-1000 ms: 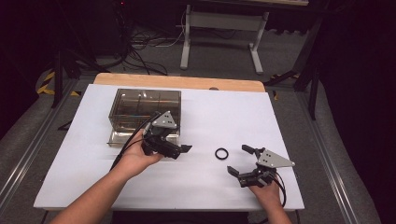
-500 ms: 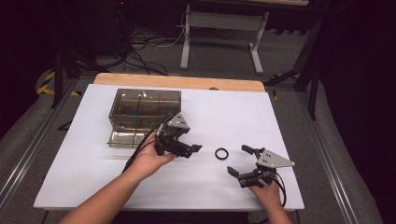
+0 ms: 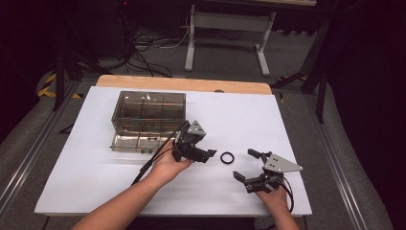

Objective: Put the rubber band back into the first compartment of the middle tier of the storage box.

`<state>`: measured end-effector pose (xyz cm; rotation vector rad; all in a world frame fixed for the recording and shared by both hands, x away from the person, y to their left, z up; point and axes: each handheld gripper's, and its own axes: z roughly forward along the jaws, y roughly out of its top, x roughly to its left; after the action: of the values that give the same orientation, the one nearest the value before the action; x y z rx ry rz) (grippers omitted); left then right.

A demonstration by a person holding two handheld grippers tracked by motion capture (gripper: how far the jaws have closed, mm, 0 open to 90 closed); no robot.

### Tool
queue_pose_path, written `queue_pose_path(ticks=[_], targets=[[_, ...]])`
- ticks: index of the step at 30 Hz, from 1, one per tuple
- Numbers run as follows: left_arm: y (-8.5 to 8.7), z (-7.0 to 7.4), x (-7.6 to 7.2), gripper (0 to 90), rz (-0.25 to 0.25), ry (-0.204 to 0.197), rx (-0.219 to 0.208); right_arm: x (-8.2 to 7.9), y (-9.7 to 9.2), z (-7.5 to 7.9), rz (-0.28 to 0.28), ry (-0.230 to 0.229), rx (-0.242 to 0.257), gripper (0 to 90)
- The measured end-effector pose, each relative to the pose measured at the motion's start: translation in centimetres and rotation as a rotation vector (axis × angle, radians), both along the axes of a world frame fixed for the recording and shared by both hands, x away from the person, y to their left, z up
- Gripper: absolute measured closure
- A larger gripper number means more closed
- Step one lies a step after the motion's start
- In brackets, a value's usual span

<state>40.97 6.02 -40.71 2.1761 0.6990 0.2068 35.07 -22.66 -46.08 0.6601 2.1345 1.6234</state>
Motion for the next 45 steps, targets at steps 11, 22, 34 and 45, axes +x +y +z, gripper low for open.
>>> queue_pose_path(ticks=[11, 22, 34, 45], targets=[[-2.4, -1.6, 0.3, 33.2, -0.004, -0.003, 0.012, 0.0, 0.0, 0.0, 0.000, -0.001, 0.000, 2.0], [-4.1, -3.5, 0.7, 39.5, -0.006, -0.003, 0.037, 0.0, -0.1, 0.0, 0.004, 0.001, 0.002, 2.0], [-4.9, -5.9, 1.0, 47.5, 0.024, 0.009, 0.036, 0.0, 0.0, 0.0, 0.012, -0.001, 0.000, 2.1], [-5.4, -6.0, 0.6, 78.0, 0.046, -0.034, 0.084, 0.0, 0.1, 0.0, 0.015, 0.002, -0.001, 2.1]])
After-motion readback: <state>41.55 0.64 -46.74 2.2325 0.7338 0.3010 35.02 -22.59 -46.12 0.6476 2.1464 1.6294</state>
